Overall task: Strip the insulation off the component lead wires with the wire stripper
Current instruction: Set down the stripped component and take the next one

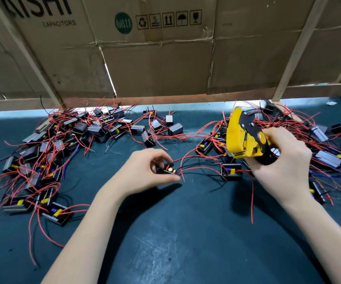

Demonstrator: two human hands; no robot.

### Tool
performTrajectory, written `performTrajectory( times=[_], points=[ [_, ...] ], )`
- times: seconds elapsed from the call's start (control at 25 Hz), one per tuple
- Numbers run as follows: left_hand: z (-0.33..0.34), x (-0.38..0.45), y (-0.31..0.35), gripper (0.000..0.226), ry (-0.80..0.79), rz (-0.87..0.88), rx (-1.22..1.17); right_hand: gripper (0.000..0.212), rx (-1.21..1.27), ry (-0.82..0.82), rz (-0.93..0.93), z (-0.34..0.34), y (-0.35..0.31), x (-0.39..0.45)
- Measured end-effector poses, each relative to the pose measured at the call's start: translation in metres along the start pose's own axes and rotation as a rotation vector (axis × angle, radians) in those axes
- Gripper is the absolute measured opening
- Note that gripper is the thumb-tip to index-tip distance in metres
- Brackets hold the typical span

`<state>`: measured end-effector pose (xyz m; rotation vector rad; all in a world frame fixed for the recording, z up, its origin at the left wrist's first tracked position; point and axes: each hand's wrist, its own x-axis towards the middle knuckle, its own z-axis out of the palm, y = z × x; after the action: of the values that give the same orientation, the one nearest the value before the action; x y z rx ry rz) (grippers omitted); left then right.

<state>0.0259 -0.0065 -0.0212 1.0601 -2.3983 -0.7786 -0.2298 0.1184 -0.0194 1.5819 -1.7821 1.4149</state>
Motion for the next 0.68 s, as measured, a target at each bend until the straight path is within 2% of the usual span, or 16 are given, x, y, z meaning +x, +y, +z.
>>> performTrajectory(
  times=[0.08, 0.16, 0.28, 0.36, 0.44, 0.52, 0.64, 0.68],
  points=[
    [-0.002, 0.000, 0.000, 0.018, -0.018, 0.067, 0.045, 0.019, -0.006, 0.004, -0.002, 0.000, -0.001, 0.000],
    [-0.013, 0.001, -0.003, 0.011, 0.066, 0.109, -0.056, 0.019, -0.008, 0.011, 0.000, 0.000, -0.001, 0.001],
    [-0.034, 0.006, -0.009, 0.007, 0.349, 0.070, -0.435, 0.019, 0.005, 0.026, -0.003, -0.001, 0.001, 0.002],
    [-0.046, 0.015, -0.014, 0.025, 0.531, -0.016, -0.651, 0.022, 0.025, 0.023, 0.008, -0.002, 0.000, 0.003],
    [-0.053, 0.028, -0.020, 0.031, 0.564, -0.071, -0.549, 0.026, 0.031, 0.010, 0.026, -0.003, 0.000, 0.004],
    [-0.056, 0.044, -0.022, 0.028, 0.502, -0.106, -0.348, 0.023, 0.017, 0.000, 0.046, -0.004, 0.000, 0.005],
    [-0.055, 0.075, -0.030, 0.028, 0.379, -0.228, -0.290, 0.024, -0.001, -0.003, 0.065, -0.004, 0.002, 0.005],
    [-0.052, 0.084, -0.034, 0.024, 0.336, -0.258, -0.125, 0.026, 0.002, -0.003, 0.061, -0.004, 0.002, 0.006]
  ],
)
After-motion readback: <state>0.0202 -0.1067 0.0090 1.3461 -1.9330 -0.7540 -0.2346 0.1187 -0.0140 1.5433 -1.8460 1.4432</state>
